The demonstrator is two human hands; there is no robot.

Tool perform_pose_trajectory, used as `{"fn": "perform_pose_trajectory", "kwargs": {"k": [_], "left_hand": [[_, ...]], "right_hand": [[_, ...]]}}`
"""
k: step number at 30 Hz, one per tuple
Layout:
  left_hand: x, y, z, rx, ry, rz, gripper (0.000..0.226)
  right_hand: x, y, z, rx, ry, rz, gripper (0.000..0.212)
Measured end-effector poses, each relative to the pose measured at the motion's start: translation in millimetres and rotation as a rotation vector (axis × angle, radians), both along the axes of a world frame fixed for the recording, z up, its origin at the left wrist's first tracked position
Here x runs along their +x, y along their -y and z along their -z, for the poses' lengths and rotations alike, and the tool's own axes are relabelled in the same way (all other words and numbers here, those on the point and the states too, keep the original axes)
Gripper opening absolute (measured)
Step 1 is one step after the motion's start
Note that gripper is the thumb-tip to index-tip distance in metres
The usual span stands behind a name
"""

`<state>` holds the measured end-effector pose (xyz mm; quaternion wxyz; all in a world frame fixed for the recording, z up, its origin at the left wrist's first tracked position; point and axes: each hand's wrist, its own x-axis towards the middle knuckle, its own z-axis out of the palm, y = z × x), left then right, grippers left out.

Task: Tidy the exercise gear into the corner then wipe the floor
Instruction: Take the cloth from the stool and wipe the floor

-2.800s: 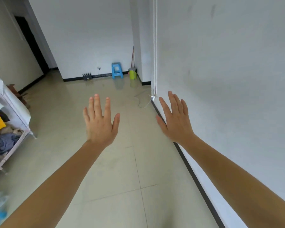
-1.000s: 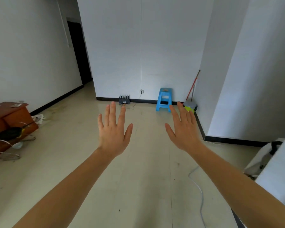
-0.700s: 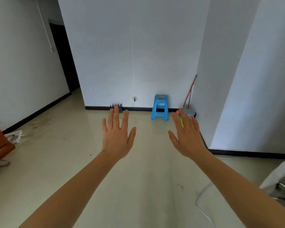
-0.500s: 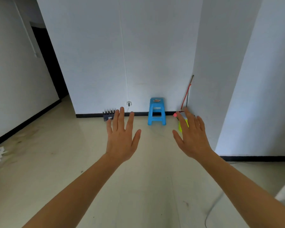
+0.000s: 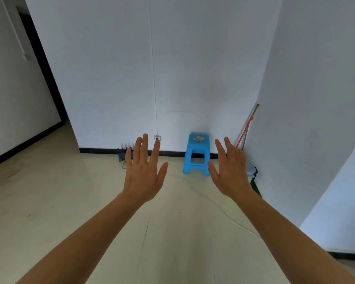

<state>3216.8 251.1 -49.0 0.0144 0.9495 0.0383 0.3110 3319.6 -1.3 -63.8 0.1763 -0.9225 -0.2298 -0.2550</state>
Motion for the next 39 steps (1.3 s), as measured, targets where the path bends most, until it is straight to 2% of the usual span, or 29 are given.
{"fn": "perform_pose_trajectory", "kwargs": {"k": [5, 13, 17, 22, 29, 35, 39], "left_hand": [[153.1, -61.4, 26.3, -0.024, -0.003, -0.005, 0.069], [428.6, -150.5, 32.8, -0.019, -0.136, 0.014, 0.071], [553.5, -159.5, 34.2, 0.020, -0.194, 0.087, 0.069], [718.8, -164.8, 71.0, 0.079, -0.305, 0.179, 0.069], [955.2, -179.3, 121.7, 0.140, -0.521, 0.139, 0.071], [1115.5, -193.5, 109.6, 0.120, -0.521, 0.206, 0.074], [1219.4, -216.9, 141.0, 0.111, -0.546, 0.246, 0.083]], "right_hand": [[156.4, -67.1, 20.9, -0.050, 0.026, -0.046, 0.069], [401.4, -135.8, 36.6, -0.096, -0.059, 0.076, 0.072], [501.0, -141.2, 39.5, -0.039, -0.102, 0.173, 0.070], [648.7, -145.4, 73.7, -0.016, -0.170, 0.256, 0.068], [878.4, -152.0, 120.0, 0.046, -0.374, 0.321, 0.071], [1046.4, -167.8, 114.2, 0.027, -0.472, 0.363, 0.068], [1138.2, -190.6, 138.2, 0.074, -0.535, 0.376, 0.067]]}}
